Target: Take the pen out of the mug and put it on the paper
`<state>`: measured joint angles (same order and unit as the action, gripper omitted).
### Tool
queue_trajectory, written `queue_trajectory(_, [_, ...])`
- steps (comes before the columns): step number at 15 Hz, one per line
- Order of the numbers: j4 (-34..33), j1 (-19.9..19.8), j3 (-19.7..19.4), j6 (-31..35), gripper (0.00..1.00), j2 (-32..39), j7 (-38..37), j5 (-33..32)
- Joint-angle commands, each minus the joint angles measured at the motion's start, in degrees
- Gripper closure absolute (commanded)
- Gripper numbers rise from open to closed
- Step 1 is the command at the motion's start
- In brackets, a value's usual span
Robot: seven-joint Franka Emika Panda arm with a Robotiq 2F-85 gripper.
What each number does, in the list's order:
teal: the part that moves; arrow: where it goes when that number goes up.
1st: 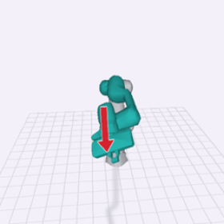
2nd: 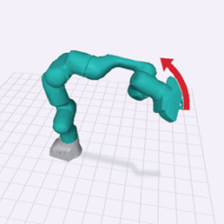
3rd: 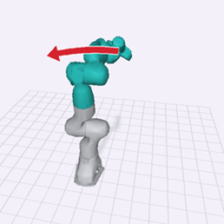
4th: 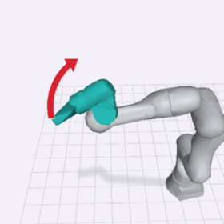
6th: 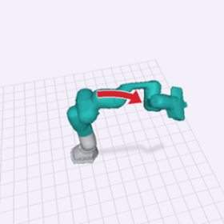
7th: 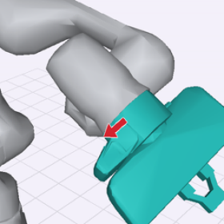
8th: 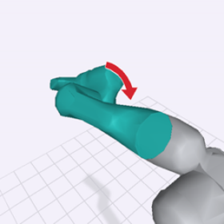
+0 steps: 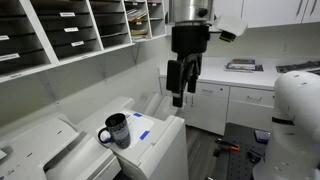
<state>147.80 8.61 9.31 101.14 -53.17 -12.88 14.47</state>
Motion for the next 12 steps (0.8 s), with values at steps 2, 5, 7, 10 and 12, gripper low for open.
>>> queue_trajectory(2, [-0.21, -1.07, 0.68, -0.37, 0.0, -0.07, 0.66, 0.6])
queue_trajectory(5, [-0.21, -1.07, 0.68, -0.37, 0.0, -0.07, 0.66, 0.6])
queue_trajectory(7, [-0.13, -2.21, 1.13, 0.88, 0.0, 0.51, -0.51, -0.04])
queue_trajectory(10, [-0.35, -5.3, -0.1, 4.7, 0.0, 2.47, -0.39, -1.34])
queue_trajectory(12, [-1.65, -9.04, -0.92, 7.38, 0.0, 5.81, -0.55, -4.57])
